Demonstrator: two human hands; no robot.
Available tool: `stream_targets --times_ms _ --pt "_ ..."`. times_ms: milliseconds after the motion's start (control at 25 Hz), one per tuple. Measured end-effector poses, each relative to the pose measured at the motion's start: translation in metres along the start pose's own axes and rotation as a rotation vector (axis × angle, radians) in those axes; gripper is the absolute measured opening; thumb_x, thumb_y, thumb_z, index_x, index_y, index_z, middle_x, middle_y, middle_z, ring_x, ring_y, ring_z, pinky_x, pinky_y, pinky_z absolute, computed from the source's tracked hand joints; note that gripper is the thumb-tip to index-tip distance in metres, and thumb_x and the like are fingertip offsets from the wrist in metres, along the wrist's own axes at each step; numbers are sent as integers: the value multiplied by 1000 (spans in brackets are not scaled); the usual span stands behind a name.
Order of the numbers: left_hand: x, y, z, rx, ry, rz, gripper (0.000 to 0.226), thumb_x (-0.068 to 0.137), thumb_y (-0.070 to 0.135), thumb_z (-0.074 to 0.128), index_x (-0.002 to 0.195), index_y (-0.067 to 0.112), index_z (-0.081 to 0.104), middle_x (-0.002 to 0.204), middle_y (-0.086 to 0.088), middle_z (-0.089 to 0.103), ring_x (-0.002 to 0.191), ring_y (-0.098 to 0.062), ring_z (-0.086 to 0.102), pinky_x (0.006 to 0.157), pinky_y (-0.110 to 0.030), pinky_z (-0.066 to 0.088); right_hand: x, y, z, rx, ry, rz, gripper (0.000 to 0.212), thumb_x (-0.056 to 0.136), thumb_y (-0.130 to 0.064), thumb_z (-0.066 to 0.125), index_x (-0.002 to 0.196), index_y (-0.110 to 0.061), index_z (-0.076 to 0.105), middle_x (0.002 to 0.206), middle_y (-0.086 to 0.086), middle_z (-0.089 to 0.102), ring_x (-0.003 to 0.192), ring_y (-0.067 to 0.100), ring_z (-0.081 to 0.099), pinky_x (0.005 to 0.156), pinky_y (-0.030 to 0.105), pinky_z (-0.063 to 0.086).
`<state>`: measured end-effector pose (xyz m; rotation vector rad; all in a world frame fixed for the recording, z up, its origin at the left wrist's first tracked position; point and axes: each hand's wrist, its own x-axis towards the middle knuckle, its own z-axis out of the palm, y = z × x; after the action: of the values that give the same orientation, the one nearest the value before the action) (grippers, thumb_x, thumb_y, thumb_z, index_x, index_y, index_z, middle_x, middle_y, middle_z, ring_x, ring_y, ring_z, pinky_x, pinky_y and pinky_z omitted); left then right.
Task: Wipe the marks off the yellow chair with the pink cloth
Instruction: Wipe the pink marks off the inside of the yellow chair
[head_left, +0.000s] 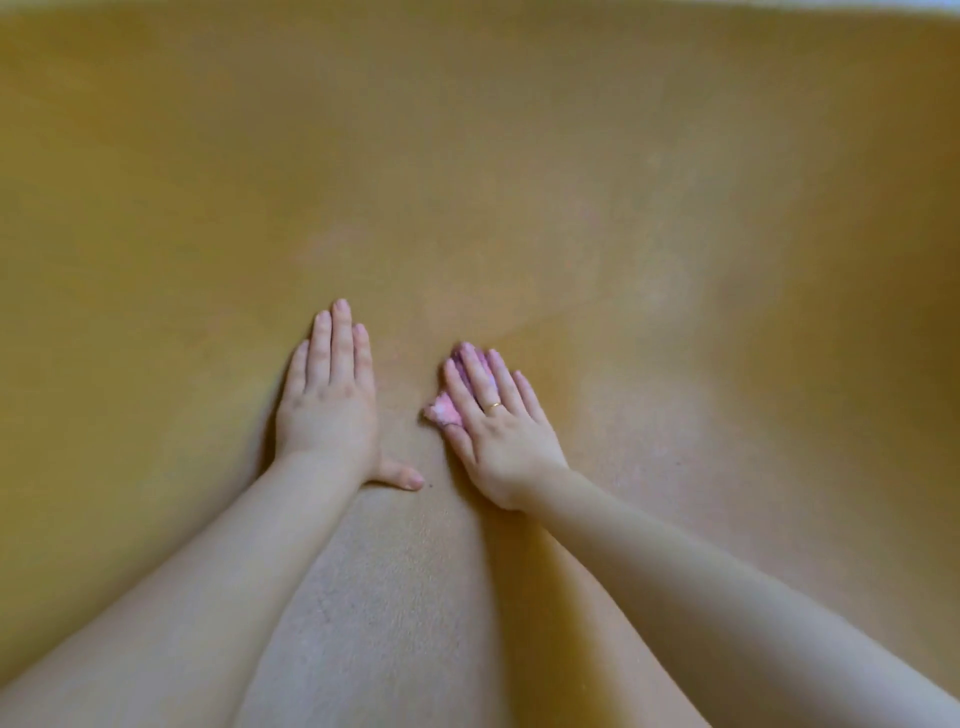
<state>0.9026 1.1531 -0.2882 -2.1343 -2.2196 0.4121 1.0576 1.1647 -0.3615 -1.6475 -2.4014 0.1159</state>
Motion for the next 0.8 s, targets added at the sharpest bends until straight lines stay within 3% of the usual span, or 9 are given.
stream_targets --times_ms 160,280,360,440,520,600,720,800 --pt "0 -3 0 -23 -5 9 153 45 85 60 143 2 -25 148 -16 -36 141 -27 -26 115 -35 -11 31 73 -33 -79 167 332 59 98 -40 21 146 -24 -9 155 -2 -18 142 22 -14 114 38 -7" --pt "2 -3 3 -24 0 8 153 45 86 58 142 2 -26 148 -16 -37 141 -27 -27 115 -35 -12 48 81 -41 82 301 575 61 98 -36 25 147 -16 -7 155 7 -15 142 28 -13 116 42 -3" --pt "2 -2 5 -28 16 1 153 45 85 59 143 3 -25 148 -16 -37 141 -27 -27 115 -35 -11 49 48 -24 128 312 472 64 97 -38 27 147 -11 -3 154 11 -15 141 32 -14 114 45 -6" --pt "1 0 3 -30 17 -9 152 46 83 61 143 3 -24 148 -16 -36 141 -27 -26 116 -35 -10 40 1 6 67 342 180 64 92 -38 28 147 -10 11 153 10 -5 141 31 -5 112 41 -5" --pt "-1 2 0 -20 14 -30 150 48 81 62 144 4 -22 149 -16 -34 142 -26 -25 116 -35 -8 35 -27 26 10 363 22 63 89 -37 28 145 -9 18 152 7 2 141 27 5 111 38 -3" --pt "-3 4 -9 22 20 -26 141 54 79 61 146 5 -17 152 -16 -29 144 -27 -19 117 -35 -6 46 -16 19 46 390 34 61 91 -39 27 144 -11 19 153 4 5 139 24 11 110 37 -1" --pt "9 3 -30 111 97 -24 129 65 72 60 147 5 -13 154 -16 -23 145 -27 -12 117 -35 -6 70 45 -12 30 545 226 58 92 -39 26 143 -12 28 153 7 22 138 31 23 110 42 11" --pt "26 2 -43 204 153 -17 135 62 71 63 145 4 -19 151 -19 -29 143 -30 -18 116 -36 -9 85 86 -41 36 590 341 59 93 -39 23 146 -13 20 154 10 17 140 34 16 112 44 12"
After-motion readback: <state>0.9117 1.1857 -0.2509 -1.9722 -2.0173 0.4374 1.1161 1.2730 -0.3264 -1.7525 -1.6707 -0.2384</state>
